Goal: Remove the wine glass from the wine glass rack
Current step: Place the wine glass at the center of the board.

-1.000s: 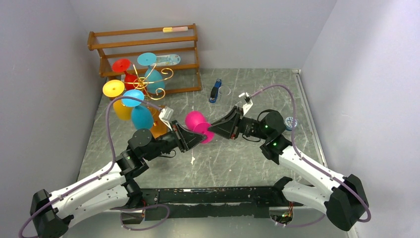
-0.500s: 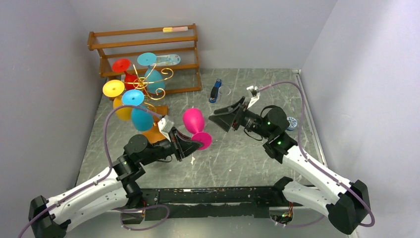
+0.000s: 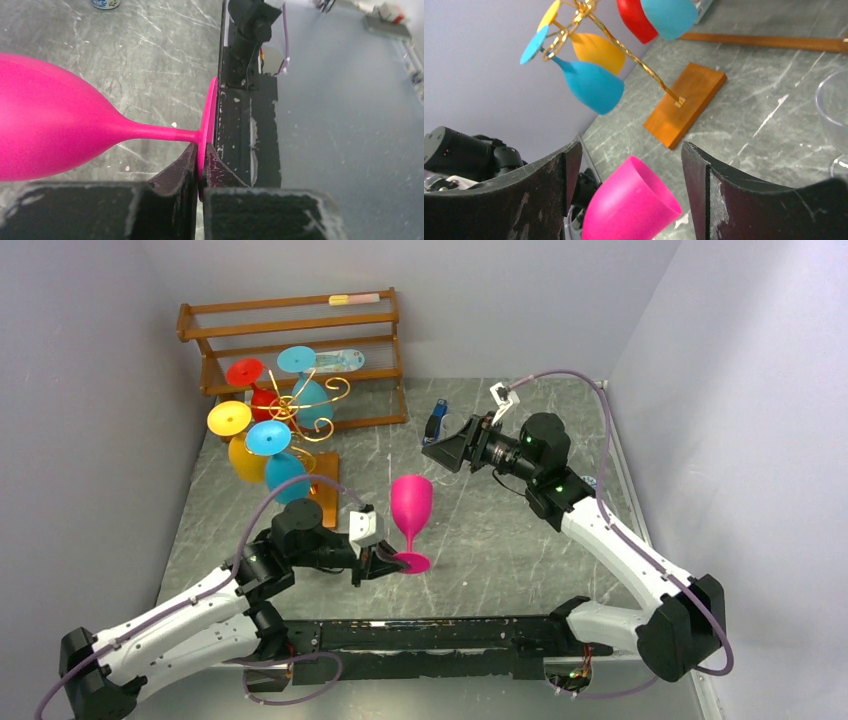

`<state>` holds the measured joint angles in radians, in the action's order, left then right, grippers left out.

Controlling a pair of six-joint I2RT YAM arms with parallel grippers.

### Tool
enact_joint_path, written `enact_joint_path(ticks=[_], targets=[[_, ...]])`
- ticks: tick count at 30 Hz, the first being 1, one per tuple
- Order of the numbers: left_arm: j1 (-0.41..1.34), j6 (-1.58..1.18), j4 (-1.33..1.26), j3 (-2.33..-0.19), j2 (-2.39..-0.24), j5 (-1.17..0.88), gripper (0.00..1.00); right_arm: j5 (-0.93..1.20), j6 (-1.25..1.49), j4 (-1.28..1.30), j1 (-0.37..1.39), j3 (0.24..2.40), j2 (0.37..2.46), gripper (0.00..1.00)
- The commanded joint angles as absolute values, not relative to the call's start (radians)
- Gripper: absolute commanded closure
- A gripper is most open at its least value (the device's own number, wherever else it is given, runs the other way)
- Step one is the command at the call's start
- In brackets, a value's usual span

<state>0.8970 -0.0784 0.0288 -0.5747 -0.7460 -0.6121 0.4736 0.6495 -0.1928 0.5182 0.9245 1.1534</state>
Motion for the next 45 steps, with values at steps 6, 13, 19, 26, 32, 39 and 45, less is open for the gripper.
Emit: enact_joint_path(ticks=[6, 13, 19, 26, 32, 39, 45], targets=[[0.891, 0.426, 0.249, -0.626, -0.646, -0.701, 0.95, 0.854, 0.552, 0.035, 0.451, 1.056, 1.263, 0.26], [0.891, 0.564, 0.349, -0.659, -0.670, -0.662, 0.95, 1.057, 0.660, -0.099, 0.451, 1.028, 1.282, 0.30], [0.890, 0.648, 0.399, -0.704, -0.702, -0.643, 0.95, 1.204, 0.713, -0.109, 0.454, 1.067, 1.328, 0.31], [0.891, 0.656, 0.385, -0.705, -0.719, -0.651, 0.95, 1.227, 0.569, 0.102, 0.499, 1.131, 1.363, 0.33], [0.890, 0.675, 0.426, -0.743, -0.771, -0.687, 0.95, 1.223, 0.570, 0.070, 0.529, 1.127, 1.372, 0.37], [0.891, 0.712, 0.511, -0.754, -0.793, -0.646, 0.95, 1.220, 0.708, -0.159, 0.528, 1.050, 1.349, 0.48], [0.891, 0.719, 0.575, -0.746, -0.787, -0.618, 0.95, 1.216, 0.666, -0.085, 0.529, 1.068, 1.365, 0.58]])
